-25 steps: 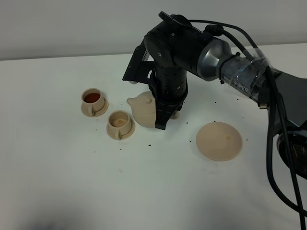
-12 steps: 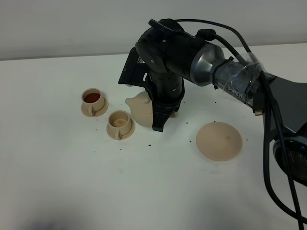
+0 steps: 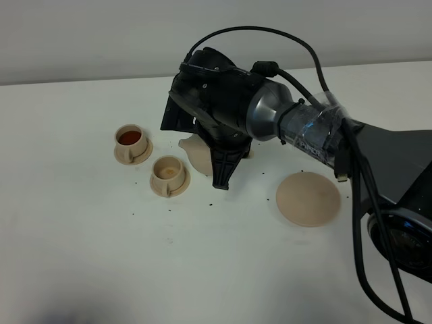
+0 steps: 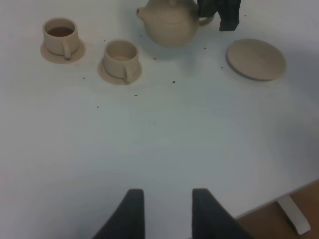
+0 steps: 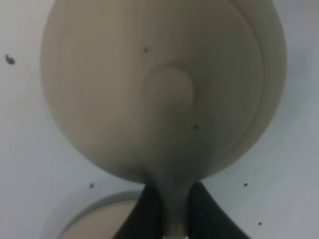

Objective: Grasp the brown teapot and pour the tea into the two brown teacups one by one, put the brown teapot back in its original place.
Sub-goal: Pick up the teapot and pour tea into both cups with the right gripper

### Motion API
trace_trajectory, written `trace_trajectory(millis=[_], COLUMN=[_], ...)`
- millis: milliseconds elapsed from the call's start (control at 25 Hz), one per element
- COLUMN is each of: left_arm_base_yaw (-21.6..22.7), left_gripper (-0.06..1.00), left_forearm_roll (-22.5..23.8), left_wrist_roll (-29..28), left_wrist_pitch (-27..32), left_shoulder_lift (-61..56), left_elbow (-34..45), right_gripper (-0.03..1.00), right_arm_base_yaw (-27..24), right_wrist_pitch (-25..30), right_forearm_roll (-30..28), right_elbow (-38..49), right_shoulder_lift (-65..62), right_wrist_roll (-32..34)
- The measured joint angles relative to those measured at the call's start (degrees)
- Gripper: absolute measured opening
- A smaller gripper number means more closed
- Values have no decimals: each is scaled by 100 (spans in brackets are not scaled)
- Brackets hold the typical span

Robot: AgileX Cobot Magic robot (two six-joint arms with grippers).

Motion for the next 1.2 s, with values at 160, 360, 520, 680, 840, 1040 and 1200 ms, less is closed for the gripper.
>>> trace_trajectory(millis=[160,360,520,680,840,1040,1200], left_arm_base_yaw=[0,0,0,0,0,0,0], left_gripper=[26,26,26,26,26,26,26], left_forearm_roll=[0,0,0,0,0,0,0], left_wrist_roll=[5,5,5,5,5,5,5], left_wrist_pitch=[0,0,0,0,0,0,0], left_shoulder_lift=[0,0,0,0,0,0,0], left_elbow=[0,0,0,0,0,0,0], right_gripper=[11,11,11,11,11,11,11], right_arm_base_yaw=[151,280,357,443,544,603,621], right_wrist_pitch=[0,0,0,0,-5,-11,6], right_forearm_roll=[-469,-908,-978,-978,-1070,-1443,-1564], right_elbow=[0,0,0,0,0,187,361], right_shoulder_lift=[28,28,28,28,28,28,32], right_wrist_roll=[210,253,170,31,-151,-334,-421])
